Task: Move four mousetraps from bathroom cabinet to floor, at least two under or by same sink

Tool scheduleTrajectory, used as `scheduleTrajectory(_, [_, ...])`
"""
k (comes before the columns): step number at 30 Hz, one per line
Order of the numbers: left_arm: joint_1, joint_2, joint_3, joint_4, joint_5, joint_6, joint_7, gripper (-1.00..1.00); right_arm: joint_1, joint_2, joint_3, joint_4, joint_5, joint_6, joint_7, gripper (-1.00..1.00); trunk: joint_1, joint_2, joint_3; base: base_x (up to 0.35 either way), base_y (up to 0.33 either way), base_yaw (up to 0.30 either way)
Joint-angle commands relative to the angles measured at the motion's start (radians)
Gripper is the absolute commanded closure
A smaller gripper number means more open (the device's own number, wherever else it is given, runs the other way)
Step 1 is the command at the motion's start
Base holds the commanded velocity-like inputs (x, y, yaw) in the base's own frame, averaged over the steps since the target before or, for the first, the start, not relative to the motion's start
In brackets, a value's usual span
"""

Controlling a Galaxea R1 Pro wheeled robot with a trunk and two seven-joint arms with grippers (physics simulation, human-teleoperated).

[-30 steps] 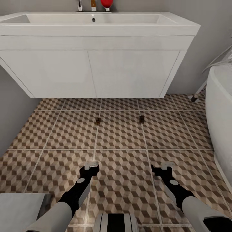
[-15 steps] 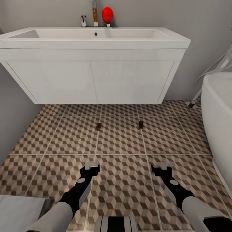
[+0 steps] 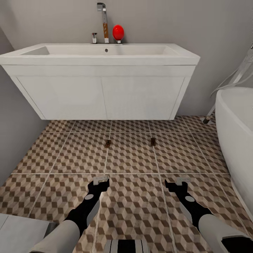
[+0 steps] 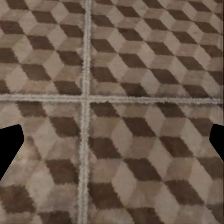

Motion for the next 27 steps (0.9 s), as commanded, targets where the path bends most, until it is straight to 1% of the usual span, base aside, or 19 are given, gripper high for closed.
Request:
scheduleTrajectory(1, [-0.001,0.000,-0.008,0.001,0.010,-0.008,0.008,-1.00,0.000,-0.001,0.009,0.001,-0.010,-0.003,-0.003,-1.00,0.000,0.000,-0.001,0.000,0.000,0.000])
scheduleTrajectory(11, [0.001,-0.006,-0.008,0.003,0.009,-0.059,0.005,-1.00,0.000,-0.001,0.009,0.001,-0.010,-0.003,-0.003,-1.00,0.000,0.000,-0.001,0.000,0.000,0.000])
scheduleTrajectory(23, [0.001,-0.006,-0.009,0.003,0.007,-0.068,0.007,-1.00,0.000,-0.001,0.009,0.001,-0.010,-0.003,-0.003,-1.00,0.000,0.000,-0.001,0.000,0.000,0.000])
scheduleTrajectory(27, [0.001,-0.006,-0.011,0.002,0.004,-0.068,0.010,-1.00,0.000,-0.001,0.008,0.001,-0.010,-0.003,-0.002,-1.00,-0.002,0.001,0.015,0.000,0.000,0.000])
